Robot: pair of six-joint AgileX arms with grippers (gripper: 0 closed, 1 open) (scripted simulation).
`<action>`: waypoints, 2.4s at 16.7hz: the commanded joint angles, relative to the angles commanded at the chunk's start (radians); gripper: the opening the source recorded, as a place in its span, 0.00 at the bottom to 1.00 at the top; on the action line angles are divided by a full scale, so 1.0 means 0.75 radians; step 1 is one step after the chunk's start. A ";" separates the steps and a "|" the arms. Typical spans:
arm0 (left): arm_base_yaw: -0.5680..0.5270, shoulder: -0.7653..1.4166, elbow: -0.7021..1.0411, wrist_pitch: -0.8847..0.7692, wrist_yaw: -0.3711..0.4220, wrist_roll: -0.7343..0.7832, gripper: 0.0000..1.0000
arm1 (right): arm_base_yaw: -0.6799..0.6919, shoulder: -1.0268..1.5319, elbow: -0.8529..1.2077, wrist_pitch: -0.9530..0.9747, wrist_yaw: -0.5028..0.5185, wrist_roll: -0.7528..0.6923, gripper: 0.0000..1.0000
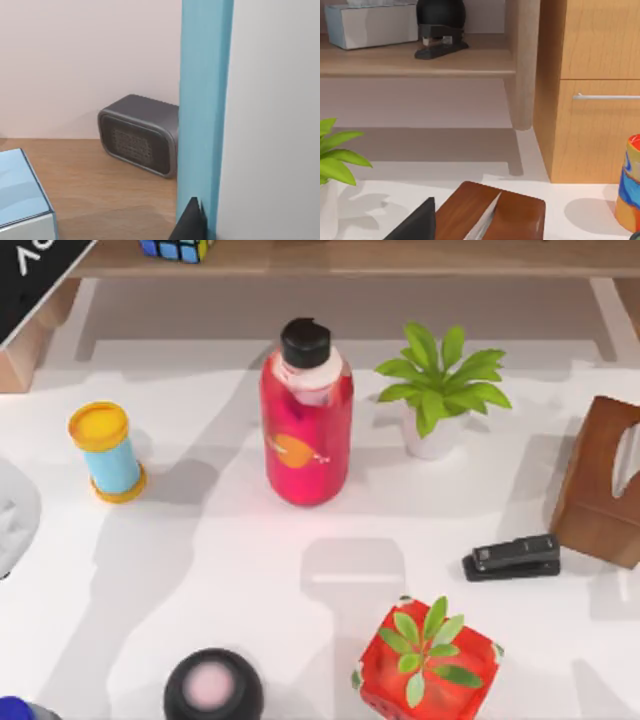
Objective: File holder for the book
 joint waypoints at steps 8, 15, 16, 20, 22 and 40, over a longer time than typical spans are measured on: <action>-0.005 0.003 0.005 -0.005 -0.001 0.002 0.00 | 0.000 0.000 0.000 0.000 0.000 0.000 1.00; -0.006 0.094 0.258 -0.153 -0.001 0.001 0.00 | 0.000 0.000 0.000 0.000 0.000 0.000 1.00; -0.006 0.104 0.276 -0.169 0.000 0.001 0.00 | 0.000 0.000 0.000 0.000 0.000 0.000 1.00; -0.005 0.099 0.276 -0.170 -0.001 0.003 0.00 | 0.000 0.000 0.000 0.000 0.000 0.000 1.00; 0.002 0.087 0.274 -0.164 0.002 0.009 0.00 | 0.000 0.000 0.000 0.000 0.000 0.000 1.00; 1.326 -0.367 -0.951 0.502 0.521 1.131 0.00 | 0.000 0.000 0.000 0.000 0.000 0.000 1.00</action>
